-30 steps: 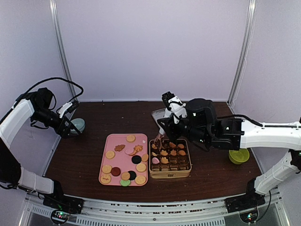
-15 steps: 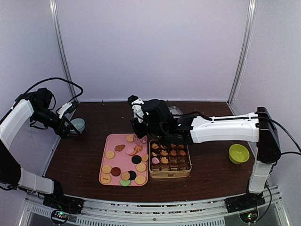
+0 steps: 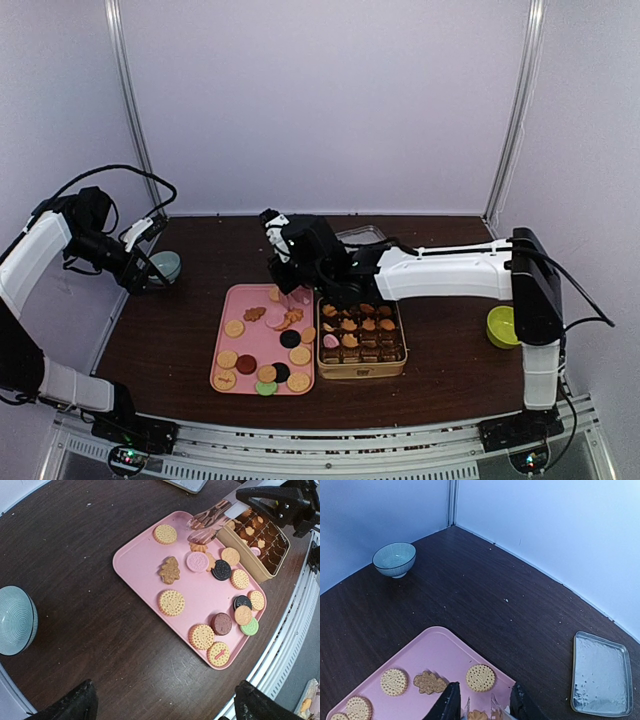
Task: Pack the cookies
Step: Pick up the fake cookies from the plate.
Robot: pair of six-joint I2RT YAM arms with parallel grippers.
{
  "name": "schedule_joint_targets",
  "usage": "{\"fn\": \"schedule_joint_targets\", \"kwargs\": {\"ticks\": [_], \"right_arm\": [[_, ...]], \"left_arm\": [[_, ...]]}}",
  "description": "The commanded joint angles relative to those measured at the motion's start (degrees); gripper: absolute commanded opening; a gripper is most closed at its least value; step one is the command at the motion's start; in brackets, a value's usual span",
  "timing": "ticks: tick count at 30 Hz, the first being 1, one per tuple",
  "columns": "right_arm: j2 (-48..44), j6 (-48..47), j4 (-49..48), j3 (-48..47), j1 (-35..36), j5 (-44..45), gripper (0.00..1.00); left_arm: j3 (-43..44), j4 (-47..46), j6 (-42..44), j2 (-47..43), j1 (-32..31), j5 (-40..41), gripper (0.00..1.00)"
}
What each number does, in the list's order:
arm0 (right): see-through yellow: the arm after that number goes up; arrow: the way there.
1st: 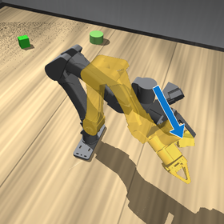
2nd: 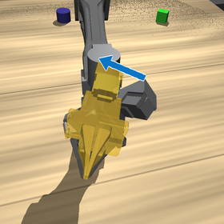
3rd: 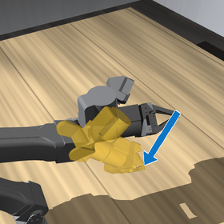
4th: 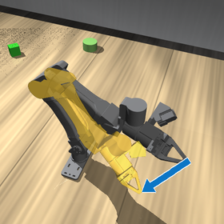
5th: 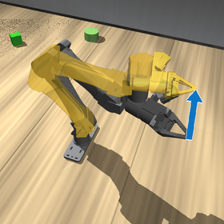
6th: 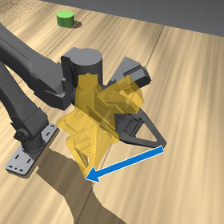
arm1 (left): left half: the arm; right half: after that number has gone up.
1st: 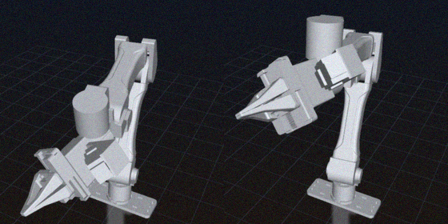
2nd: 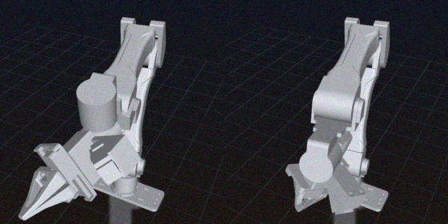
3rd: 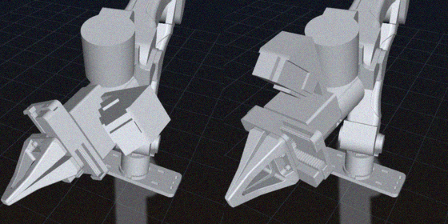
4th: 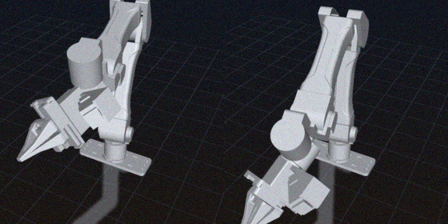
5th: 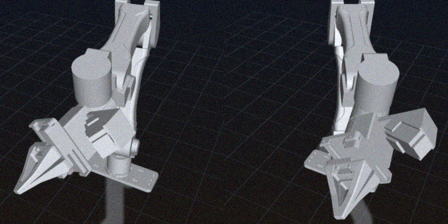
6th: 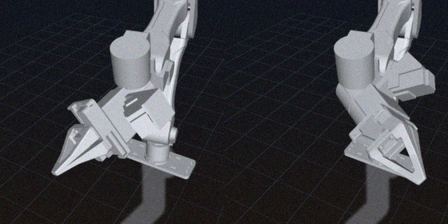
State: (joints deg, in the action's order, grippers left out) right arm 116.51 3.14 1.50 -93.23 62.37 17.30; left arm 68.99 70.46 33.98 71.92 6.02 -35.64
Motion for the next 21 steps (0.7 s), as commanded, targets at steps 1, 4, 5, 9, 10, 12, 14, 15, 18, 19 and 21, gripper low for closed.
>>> {"fn": "schedule_joint_targets", "kwargs": {"ticks": [1, 4, 5, 9, 10, 12, 14, 15, 18, 19, 21], "right_arm": [[1.23, -0.88, -0.32, -1.88, -0.11, 1.92, 0.35], [1.75, -0.97, -0.05, -1.92, -0.1, 1.95, 0.37], [1.89, -0.87, 0.12, -2.03, -0.14, 1.95, 0.37], [1.95, 0.01, 1.1, -1.47, -0.1, 1.82, 0.38], [1.66, 0.35, 1.07, -1.06, -0.01, 1.69, 0.39], [0.77, 1.32, 0.74, 0.23, -0.03, 0.83, 0.39], [-0.33, 2.52, 0.17, 1.91, 0.03, -0.01, 0.39], [-0.85, 3.27, -0.14, 2.63, 0.02, -0.15, 0.39], [-2.67, 5.63, -1.57, 5.7, 0.0, -1.62, 0.39], [-3.27, 6.33, -1.97, 6.63, 0.0, -2.48, 0.39], [-4.12, 7.03, -2.03, 7.8, 0.75, -3.05, 0.39]], "left_arm": [[0.47, 0.11, 1.18, -0.25, 0.27, -0.03, 0.98], [0.86, 0.33, 1.18, -0.03, 0.3, -0.22, 0.98], [0.94, 0.33, 1.18, 0.05, 0.27, -0.28, 0.98], [1.06, 0.54, 1.28, 0.15, 0.24, -0.43, 0.98], [1.06, 0.56, 1.32, 0.15, 0.28, -0.36, 0.98], [1.06, 0.73, 1.43, 0.19, 0.28, -0.31, 0.98], [1.14, 0.68, 1.45, 0.28, 0.27, -0.38, 0.98], [1.14, 0.72, 1.44, 0.24, 0.28, -0.44, 0.98], [0.93, 0.77, 1.49, 0.28, 0.27, -0.76, 0.98], [0.89, 0.82, 1.51, 0.24, 0.25, -0.83, 0.98], [0.8, 0.91, 1.61, 0.24, 0.24, -0.84, 0.98]]}}
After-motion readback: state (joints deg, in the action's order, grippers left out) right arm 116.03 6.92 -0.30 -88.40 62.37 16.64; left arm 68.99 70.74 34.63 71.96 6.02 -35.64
